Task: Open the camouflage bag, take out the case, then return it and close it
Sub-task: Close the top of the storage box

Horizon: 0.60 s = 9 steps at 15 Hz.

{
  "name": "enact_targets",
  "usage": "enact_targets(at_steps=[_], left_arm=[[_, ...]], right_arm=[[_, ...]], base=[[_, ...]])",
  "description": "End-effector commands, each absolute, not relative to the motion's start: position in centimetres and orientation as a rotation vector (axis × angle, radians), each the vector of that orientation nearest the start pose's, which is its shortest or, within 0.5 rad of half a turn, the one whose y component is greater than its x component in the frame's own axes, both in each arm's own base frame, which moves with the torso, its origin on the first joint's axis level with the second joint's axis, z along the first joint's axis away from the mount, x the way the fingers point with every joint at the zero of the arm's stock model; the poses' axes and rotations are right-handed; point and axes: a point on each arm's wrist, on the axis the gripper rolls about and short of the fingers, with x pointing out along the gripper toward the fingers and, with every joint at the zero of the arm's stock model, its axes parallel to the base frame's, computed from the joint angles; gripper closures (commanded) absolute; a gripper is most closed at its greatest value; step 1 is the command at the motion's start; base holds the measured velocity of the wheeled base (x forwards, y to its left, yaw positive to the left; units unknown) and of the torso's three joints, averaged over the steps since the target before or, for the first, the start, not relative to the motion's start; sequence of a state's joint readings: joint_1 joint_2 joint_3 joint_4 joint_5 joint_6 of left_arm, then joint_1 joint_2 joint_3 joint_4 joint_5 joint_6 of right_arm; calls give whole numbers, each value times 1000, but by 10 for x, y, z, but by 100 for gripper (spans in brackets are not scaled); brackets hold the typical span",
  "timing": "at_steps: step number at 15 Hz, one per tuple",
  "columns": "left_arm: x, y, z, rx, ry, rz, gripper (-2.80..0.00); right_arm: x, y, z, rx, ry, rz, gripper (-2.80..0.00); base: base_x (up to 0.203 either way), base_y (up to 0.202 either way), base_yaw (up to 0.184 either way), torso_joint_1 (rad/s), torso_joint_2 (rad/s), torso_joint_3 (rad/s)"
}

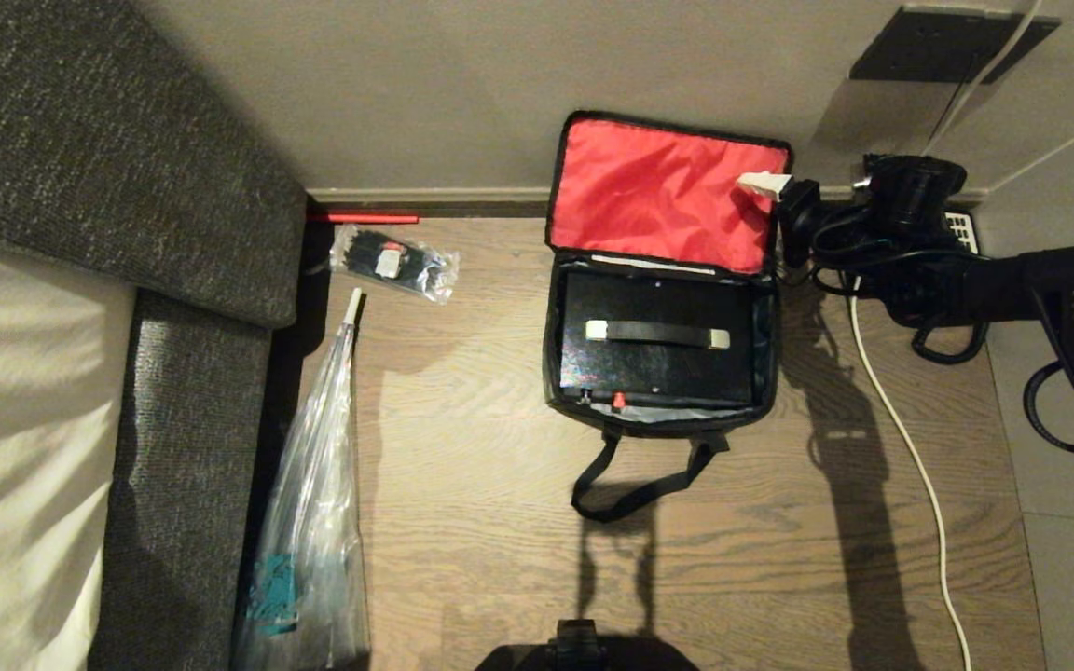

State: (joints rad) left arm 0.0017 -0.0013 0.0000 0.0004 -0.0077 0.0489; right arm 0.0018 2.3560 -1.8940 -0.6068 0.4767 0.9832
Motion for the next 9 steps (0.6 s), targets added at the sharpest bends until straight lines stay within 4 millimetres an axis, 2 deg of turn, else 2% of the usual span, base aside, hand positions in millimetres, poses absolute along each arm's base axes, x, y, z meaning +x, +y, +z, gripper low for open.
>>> enact_targets(at_steps=[1, 5, 9], left_arm=[[-23, 0, 75, 49, 1, -6, 0], [-23, 0, 75, 49, 1, -6, 0], [-23, 0, 75, 49, 1, -6, 0]], right_arm=[[493, 15, 225, 934, 112, 516, -280], [472, 22, 237, 963, 142, 518, -280], [449, 23, 238, 990, 195, 494, -280]], base=[[0, 0, 0, 0, 0, 0], [0, 0, 0, 0, 0, 0], [0, 0, 0, 0, 0, 0]])
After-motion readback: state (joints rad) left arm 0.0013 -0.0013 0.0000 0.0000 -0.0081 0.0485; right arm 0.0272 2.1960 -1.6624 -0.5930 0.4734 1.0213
